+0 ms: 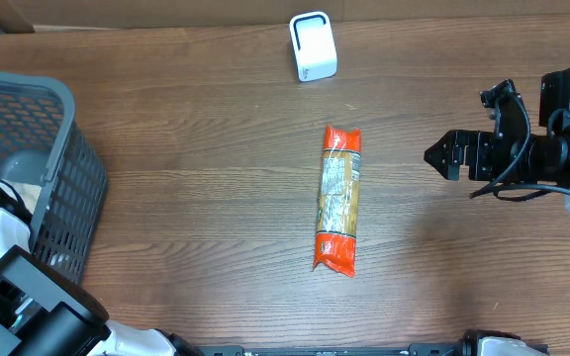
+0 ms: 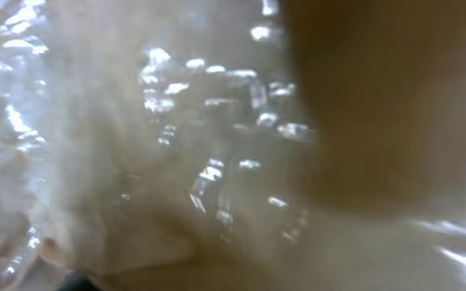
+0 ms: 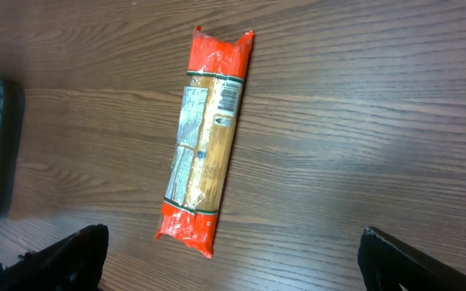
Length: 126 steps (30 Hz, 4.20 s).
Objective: Scan the item barcode
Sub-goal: 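Reach the left gripper back into the basket and grasp the white tube, then carry the white tube out and set it beside the pasta packet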
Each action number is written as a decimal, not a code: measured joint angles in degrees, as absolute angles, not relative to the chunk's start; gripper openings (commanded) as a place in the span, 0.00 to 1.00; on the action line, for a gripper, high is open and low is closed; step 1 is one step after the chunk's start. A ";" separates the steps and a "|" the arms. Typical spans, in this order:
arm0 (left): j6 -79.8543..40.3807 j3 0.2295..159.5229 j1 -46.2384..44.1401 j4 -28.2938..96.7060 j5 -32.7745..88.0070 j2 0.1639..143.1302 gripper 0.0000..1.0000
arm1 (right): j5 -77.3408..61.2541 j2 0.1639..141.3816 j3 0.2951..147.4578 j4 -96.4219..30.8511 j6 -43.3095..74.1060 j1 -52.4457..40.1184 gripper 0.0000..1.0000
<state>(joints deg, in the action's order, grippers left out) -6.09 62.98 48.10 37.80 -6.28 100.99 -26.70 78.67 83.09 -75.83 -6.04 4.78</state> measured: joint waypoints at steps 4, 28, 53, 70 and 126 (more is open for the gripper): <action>-5.74 63.07 48.14 37.50 -6.52 100.97 0.11 | -26.68 78.65 83.09 -75.83 -6.04 4.78 1.00; -4.03 98.74 47.88 60.16 9.32 103.68 0.04 | -26.70 78.67 83.09 -75.46 -6.02 4.78 1.00; -4.03 116.33 47.88 64.73 18.33 97.12 0.04 | -26.61 78.67 83.09 -75.46 -6.00 4.78 1.00; -11.75 120.95 13.61 75.90 21.30 84.09 0.04 | -26.59 78.67 83.09 -75.48 -6.02 4.78 1.00; -32.97 103.46 -30.59 67.66 5.52 128.18 0.66 | -23.51 78.67 83.09 -75.00 -6.00 4.78 1.00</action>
<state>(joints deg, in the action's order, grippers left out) -32.97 103.46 -30.59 67.66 5.52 128.18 -23.51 78.67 83.09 -75.00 -6.00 4.78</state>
